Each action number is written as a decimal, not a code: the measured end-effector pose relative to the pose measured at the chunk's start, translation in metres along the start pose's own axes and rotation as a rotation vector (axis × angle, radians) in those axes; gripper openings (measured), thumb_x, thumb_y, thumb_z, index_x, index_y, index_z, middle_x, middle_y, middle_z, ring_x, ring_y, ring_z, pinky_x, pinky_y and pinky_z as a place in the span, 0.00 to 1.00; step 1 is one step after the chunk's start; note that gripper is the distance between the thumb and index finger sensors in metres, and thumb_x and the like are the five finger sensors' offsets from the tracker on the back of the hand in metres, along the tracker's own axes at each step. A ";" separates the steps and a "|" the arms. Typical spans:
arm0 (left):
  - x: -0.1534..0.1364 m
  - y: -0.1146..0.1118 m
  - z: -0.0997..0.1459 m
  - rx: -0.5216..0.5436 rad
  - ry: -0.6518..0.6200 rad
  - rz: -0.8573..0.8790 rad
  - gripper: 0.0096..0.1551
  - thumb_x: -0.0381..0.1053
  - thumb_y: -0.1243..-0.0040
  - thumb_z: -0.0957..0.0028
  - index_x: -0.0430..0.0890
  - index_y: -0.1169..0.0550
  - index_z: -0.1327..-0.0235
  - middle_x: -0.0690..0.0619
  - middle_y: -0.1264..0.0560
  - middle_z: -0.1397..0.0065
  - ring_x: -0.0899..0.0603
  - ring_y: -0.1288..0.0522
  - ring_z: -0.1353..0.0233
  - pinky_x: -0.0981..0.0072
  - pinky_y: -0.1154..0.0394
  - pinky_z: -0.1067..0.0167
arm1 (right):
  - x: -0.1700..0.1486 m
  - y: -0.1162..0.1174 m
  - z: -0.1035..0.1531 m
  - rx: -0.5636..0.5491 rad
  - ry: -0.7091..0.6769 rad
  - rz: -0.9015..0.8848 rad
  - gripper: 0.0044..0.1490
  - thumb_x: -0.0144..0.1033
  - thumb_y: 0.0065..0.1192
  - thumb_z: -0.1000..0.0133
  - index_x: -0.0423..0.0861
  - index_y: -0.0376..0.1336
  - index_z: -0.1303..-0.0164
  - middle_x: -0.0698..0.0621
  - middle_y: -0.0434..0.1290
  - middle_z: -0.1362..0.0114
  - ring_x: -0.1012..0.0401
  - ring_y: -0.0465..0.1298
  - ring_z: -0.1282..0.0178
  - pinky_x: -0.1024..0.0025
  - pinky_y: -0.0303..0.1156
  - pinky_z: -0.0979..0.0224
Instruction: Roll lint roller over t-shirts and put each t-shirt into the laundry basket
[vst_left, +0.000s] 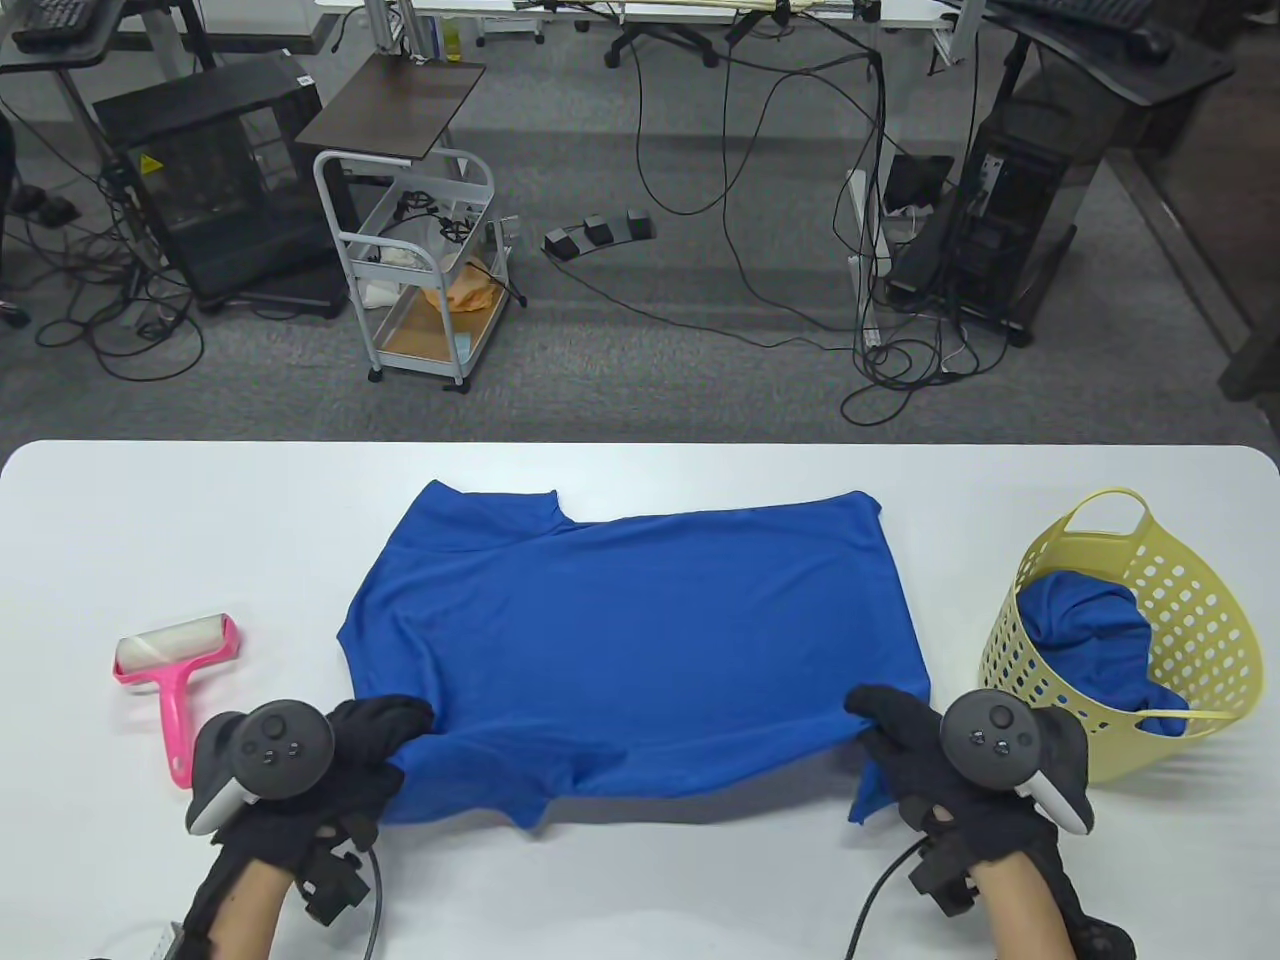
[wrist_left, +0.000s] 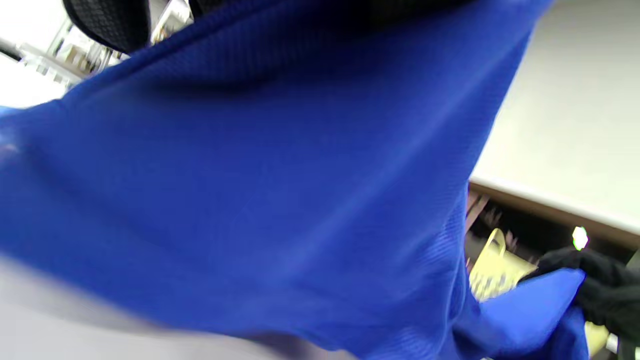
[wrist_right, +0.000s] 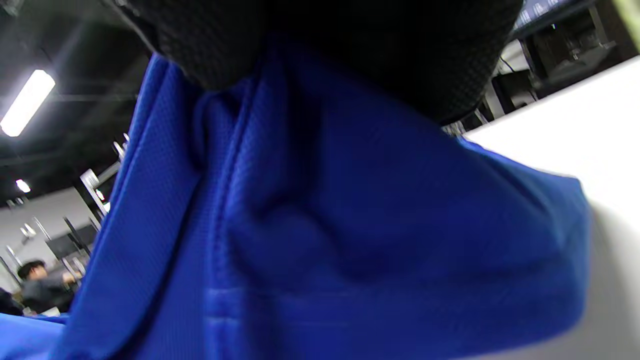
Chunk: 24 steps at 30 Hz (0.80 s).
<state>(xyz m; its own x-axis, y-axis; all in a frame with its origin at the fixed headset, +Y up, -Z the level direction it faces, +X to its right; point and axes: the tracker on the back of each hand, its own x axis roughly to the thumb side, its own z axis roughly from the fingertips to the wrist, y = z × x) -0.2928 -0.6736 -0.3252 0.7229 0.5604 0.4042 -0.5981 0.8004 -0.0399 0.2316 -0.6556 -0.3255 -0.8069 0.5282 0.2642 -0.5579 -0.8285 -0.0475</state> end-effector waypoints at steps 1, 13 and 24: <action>0.006 0.006 -0.004 0.045 -0.015 0.013 0.17 0.62 0.49 0.50 0.65 0.24 0.50 0.59 0.31 0.23 0.42 0.29 0.23 0.32 0.36 0.27 | 0.008 -0.006 -0.005 -0.030 -0.009 0.002 0.24 0.40 0.55 0.45 0.58 0.59 0.37 0.50 0.76 0.33 0.50 0.79 0.39 0.50 0.75 0.36; 0.061 0.085 -0.033 0.358 -0.230 0.266 0.25 0.62 0.44 0.48 0.61 0.22 0.37 0.57 0.12 0.54 0.50 0.11 0.63 0.60 0.16 0.56 | 0.083 -0.096 -0.042 -0.256 -0.203 -0.156 0.24 0.42 0.57 0.43 0.59 0.61 0.36 0.53 0.80 0.45 0.60 0.81 0.60 0.72 0.81 0.59; 0.019 0.168 -0.118 0.361 0.453 0.296 0.37 0.75 0.45 0.52 0.44 0.08 0.83 0.58 0.12 0.92 0.55 0.18 0.96 0.65 0.17 0.84 | 0.063 -0.154 -0.152 -0.260 0.164 -0.067 0.22 0.46 0.62 0.41 0.56 0.66 0.36 0.56 0.83 0.54 0.67 0.79 0.75 0.84 0.78 0.76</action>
<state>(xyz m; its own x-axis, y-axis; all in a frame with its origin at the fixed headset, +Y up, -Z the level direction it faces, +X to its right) -0.3388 -0.5030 -0.4320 0.5364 0.8439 -0.0058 -0.8161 0.5205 0.2510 0.2367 -0.4665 -0.4481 -0.7753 0.6205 0.1176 -0.6248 -0.7265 -0.2858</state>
